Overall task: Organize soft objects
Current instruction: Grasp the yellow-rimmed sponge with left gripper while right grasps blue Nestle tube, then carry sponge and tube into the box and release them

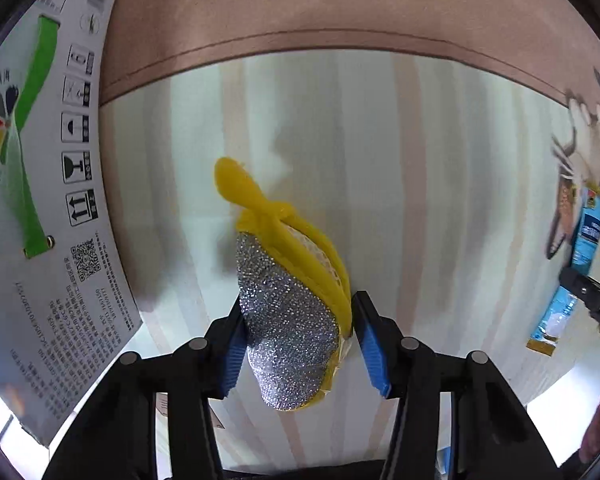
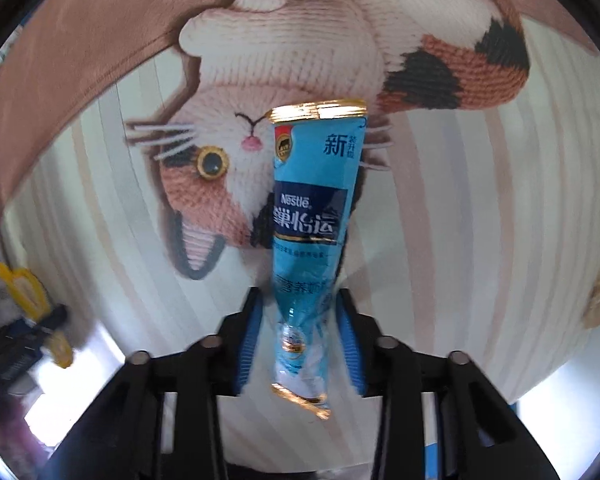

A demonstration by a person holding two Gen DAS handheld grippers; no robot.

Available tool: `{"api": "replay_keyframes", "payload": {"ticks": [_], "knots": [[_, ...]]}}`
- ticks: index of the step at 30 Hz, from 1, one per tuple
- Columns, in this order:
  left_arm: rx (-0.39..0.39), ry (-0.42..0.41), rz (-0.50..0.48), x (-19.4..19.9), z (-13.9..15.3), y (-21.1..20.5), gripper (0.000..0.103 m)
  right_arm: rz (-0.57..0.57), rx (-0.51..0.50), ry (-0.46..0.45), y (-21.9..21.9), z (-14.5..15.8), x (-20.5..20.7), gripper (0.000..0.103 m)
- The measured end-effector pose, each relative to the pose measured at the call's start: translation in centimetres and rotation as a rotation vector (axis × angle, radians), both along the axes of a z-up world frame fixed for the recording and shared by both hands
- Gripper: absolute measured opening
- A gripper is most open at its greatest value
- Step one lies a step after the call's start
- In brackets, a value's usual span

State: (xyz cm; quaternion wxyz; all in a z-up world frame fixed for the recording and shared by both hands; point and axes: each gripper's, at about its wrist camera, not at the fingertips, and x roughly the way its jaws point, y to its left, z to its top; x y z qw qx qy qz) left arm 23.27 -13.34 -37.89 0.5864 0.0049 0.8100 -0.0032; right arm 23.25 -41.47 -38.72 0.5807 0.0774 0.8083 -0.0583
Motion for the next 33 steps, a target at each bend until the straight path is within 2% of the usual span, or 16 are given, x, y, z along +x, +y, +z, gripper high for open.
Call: {"api": "replay_keyframes", "payload": {"ticks": [4,9,10,15,19,24,26,33], "knots": [[0.006,-0.009,-0.005,-0.4,0.3,-0.6,0.046,0.017,-0.014,-0.021,0.6,0.8,-0.3,0.022],[-0.034,-0.027,-0.003,-2.1,1.0,-0.7,0.045,0.000,0.003,-0.040,1.0,1.9,-0.8,0.014],[-0.045,-0.037,-0.006,-2.2,1.6,-0.8,0.045,-0.005,-0.025,-0.049,1.3,2.2,-1.1,0.013],[-0.117,-0.104,-0.004,-2.4,5.8,-0.3,0.045,-0.021,0.035,-0.110,2.5,6.0,-1.2,0.013],[-0.153,-0.183,-0.015,-2.6,10.3,1.3,0.045,0.018,0.095,-0.184,5.5,10.6,-1.0,0.013],[-0.175,-0.296,0.007,-2.0,16.5,5.7,0.045,0.074,0.181,-0.278,11.1,16.0,-0.1,0.013],[-0.174,-0.333,0.026,-0.7,18.6,9.0,0.045,0.116,0.220,-0.313,14.5,18.0,0.4,0.013],[-0.100,-0.394,0.113,-0.8,20.8,20.5,0.045,0.230,0.290,-0.387,27.6,21.2,1.3,0.013]]}}
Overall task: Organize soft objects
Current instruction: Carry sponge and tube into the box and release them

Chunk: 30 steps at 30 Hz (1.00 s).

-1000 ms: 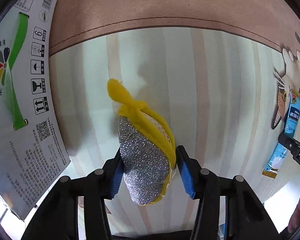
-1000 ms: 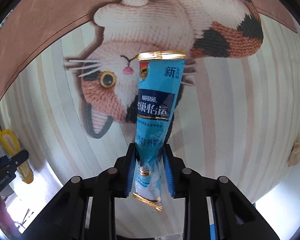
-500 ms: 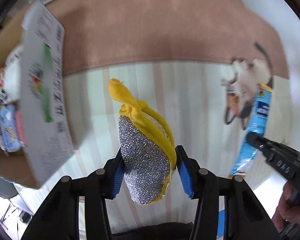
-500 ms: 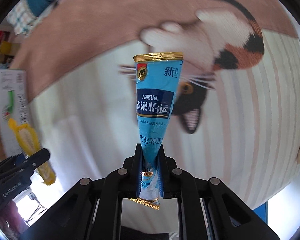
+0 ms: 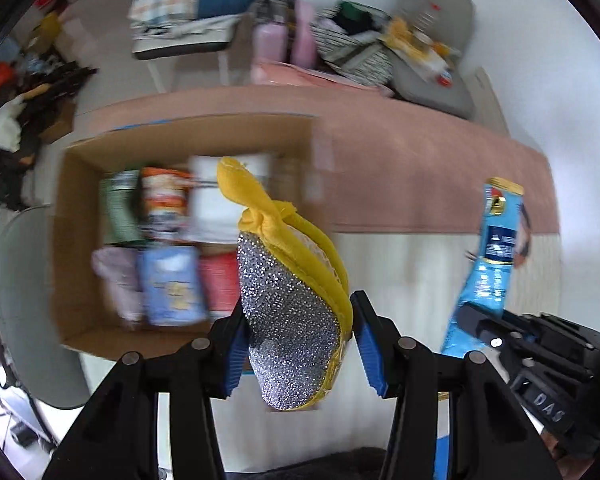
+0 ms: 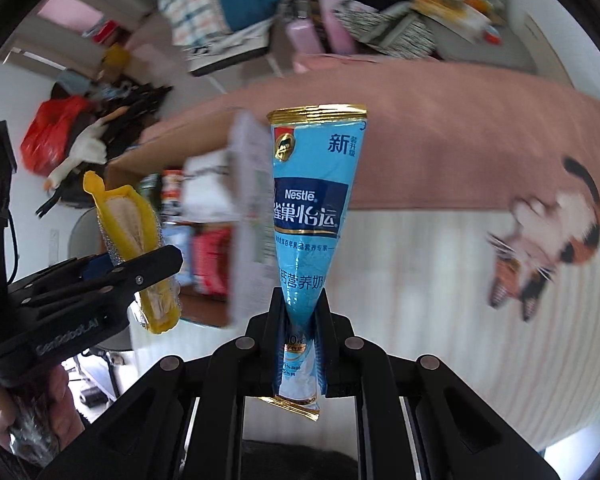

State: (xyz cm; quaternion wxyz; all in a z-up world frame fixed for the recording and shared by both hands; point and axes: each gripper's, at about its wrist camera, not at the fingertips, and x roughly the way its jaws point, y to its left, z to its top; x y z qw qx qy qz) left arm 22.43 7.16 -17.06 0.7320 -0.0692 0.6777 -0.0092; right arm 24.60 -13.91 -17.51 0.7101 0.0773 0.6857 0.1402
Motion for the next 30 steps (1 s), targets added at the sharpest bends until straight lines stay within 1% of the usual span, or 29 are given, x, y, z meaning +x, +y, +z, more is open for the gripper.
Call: {"api": "replay_keyframes", "payload": {"ticks": [2,5,7,9,11,14,17,19,21,23,24,25,26,27,28,29,30], "knots": [[0.040,0.000,0.026,-0.4,0.3,4.0,0.045,0.020,-0.004,-0.005,3.6,0.2,0.4,0.013],[0.115,0.021,0.050,-0.4,-0.7,8.9,0.045,0.041,-0.022,-0.006,8.2,0.0,0.9,0.013],[0.172,0.056,0.061,-0.4,-2.1,11.8,0.045,0.053,-0.035,-0.005,10.9,-0.9,1.4,0.013],[0.219,0.113,0.064,-0.1,-4.2,14.6,0.045,0.059,-0.049,0.001,13.3,-1.9,1.9,0.013],[0.237,0.167,0.075,0.3,-6.5,16.8,0.045,0.067,-0.080,0.010,15.2,-3.4,2.4,0.013],[0.259,0.229,0.073,0.8,-9.5,18.6,0.045,0.077,-0.118,0.039,17.4,-5.9,3.0,0.013],[0.235,0.299,0.081,1.1,-12.9,19.9,0.046,0.085,-0.161,0.072,18.8,-8.2,3.2,0.013],[0.232,0.341,0.074,1.0,-14.5,20.1,0.049,0.092,-0.197,0.088,19.3,-9.7,3.4,0.013],[0.215,0.369,0.080,0.9,-15.7,20.2,0.049,0.094,-0.234,0.098,19.5,-10.8,3.5,0.013],[0.177,0.393,0.089,0.7,-16.6,20.5,0.050,0.093,-0.261,0.126,19.3,-12.0,3.8,0.016],[0.169,0.394,0.091,0.8,-16.8,20.5,0.053,0.091,-0.262,0.140,19.3,-12.4,3.9,0.017],[0.164,0.393,0.092,0.8,-16.9,20.5,0.057,0.095,-0.269,0.153,19.2,-12.8,3.9,0.019],[0.155,0.382,0.092,0.8,-17.0,20.7,0.060,0.093,-0.278,0.162,19.2,-13.1,3.9,0.029],[0.148,0.372,0.092,0.8,-17.1,20.9,0.069,0.093,-0.282,0.161,19.1,-13.1,3.8,0.037],[0.140,0.360,0.094,0.9,-16.9,20.9,0.072,0.097,-0.282,0.159,19.1,-13.2,3.8,0.049],[0.136,0.349,0.098,0.9,-16.6,21.0,0.073,0.092,-0.281,0.159,19.1,-13.3,3.8,0.052],[0.133,0.343,0.100,1.1,-16.4,21.0,0.073,0.088,-0.279,0.158,19.0,-13.2,3.8,0.052]]}}
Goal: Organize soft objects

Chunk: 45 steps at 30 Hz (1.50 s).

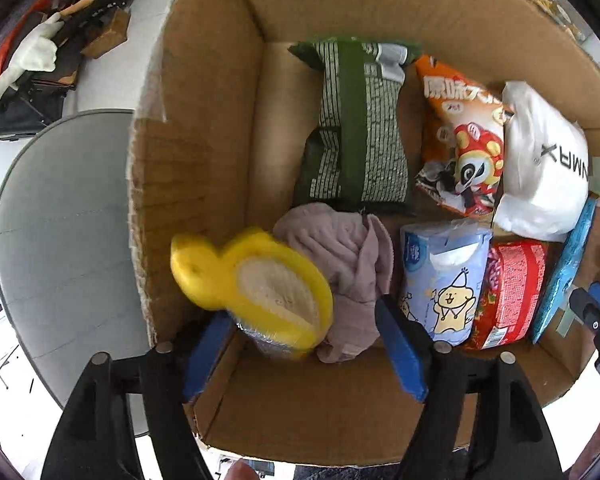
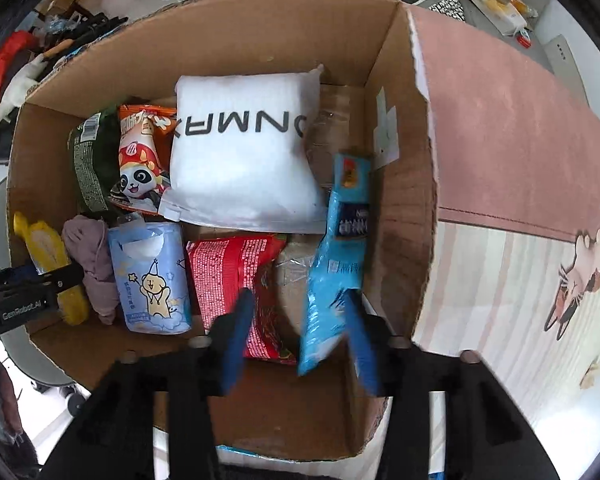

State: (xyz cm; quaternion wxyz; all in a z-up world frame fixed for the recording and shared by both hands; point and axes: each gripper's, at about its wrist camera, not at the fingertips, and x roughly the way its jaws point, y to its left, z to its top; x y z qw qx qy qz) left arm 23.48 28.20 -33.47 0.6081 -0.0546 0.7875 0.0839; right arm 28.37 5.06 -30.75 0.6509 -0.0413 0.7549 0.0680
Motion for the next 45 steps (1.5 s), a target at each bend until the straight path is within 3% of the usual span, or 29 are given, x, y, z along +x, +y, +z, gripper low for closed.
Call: {"api": "replay_keyframes", "payload": {"ticks": [6,12,14,15,16,19,22,35,45], "knots": [[-0.010,-0.046,0.010,-0.4,2.2,0.3,0.074,-0.020,0.000,0.009,-0.3,0.8,0.0,0.052],[-0.001,-0.144,0.004,-1.6,5.6,-1.4,0.074,-0.009,0.015,-0.019,0.1,3.0,-1.3,0.057],[0.003,-0.183,-0.001,-2.1,6.7,-2.0,0.074,0.003,0.016,-0.037,0.4,3.7,-1.9,0.070],[0.008,-0.198,-0.004,-2.5,7.2,-2.4,0.081,0.006,0.016,-0.045,0.5,4.1,-1.9,0.074],[0.013,-0.212,-0.007,-2.7,7.6,-2.7,0.100,0.008,0.017,-0.054,0.6,4.4,-2.2,0.083],[0.032,-0.262,-0.015,-3.3,9.0,-3.4,0.103,0.012,0.020,-0.083,0.8,5.2,-2.9,0.096],[0.040,-0.303,-0.021,-3.9,9.7,-3.6,0.103,0.003,0.021,-0.106,0.7,5.9,-3.4,0.102],[0.051,-0.398,-0.036,-5.0,13.8,-5.5,0.103,-0.011,-0.019,-0.193,-0.1,8.6,-4.9,0.103],[0.090,-0.581,-0.050,-10.2,24.6,-7.6,0.103,0.002,0.085,-0.399,-1.6,19.8,-10.1,0.103]]}}
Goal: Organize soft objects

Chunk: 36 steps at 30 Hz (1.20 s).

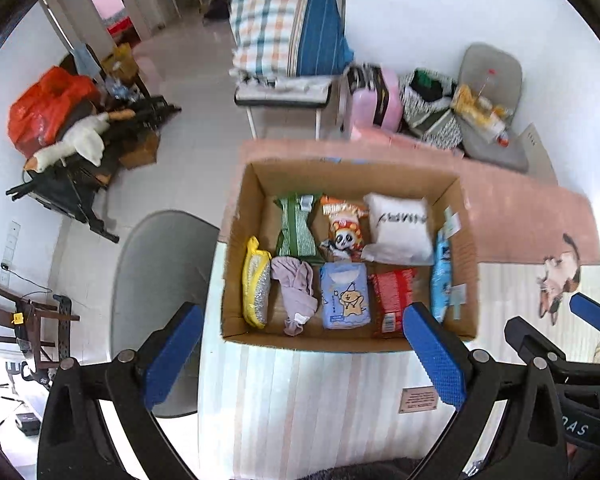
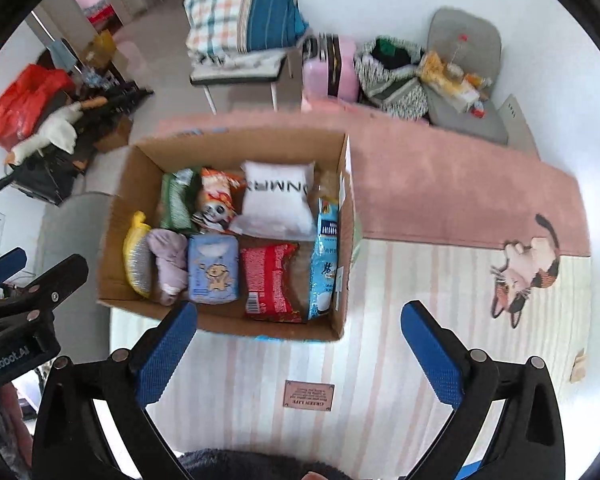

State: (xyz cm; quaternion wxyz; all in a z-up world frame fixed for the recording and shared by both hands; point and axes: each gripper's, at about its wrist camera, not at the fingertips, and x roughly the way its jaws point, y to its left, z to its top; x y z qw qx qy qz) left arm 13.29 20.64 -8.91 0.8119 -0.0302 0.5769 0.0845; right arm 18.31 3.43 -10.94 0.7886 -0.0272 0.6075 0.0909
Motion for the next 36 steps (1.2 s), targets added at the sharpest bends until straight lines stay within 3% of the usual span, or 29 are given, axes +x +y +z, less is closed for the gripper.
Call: {"api": "replay_keyframes", "payload": {"ticks": [7,16,25,36], "knots": [[-0.034,-0.074,-0.017,-3.3,5.6,-0.8,0.103,-0.010,0.035,-0.120,-1.4,7.5,-4.3,0.103],[-0.032,-0.151,-0.040,-6.6,10.3,-2.4,0.103,0.007,0.047,-0.240,-1.8,14.2,-8.4,0.103],[0.012,-0.184,-0.004,-8.2,11.6,-2.4,0.103,0.024,0.031,-0.295,-2.0,17.1,-10.7,0.103],[0.034,-0.181,0.023,-8.4,11.0,-2.0,0.103,-0.040,-0.039,-0.322,-3.0,17.0,-10.2,0.103]]}}
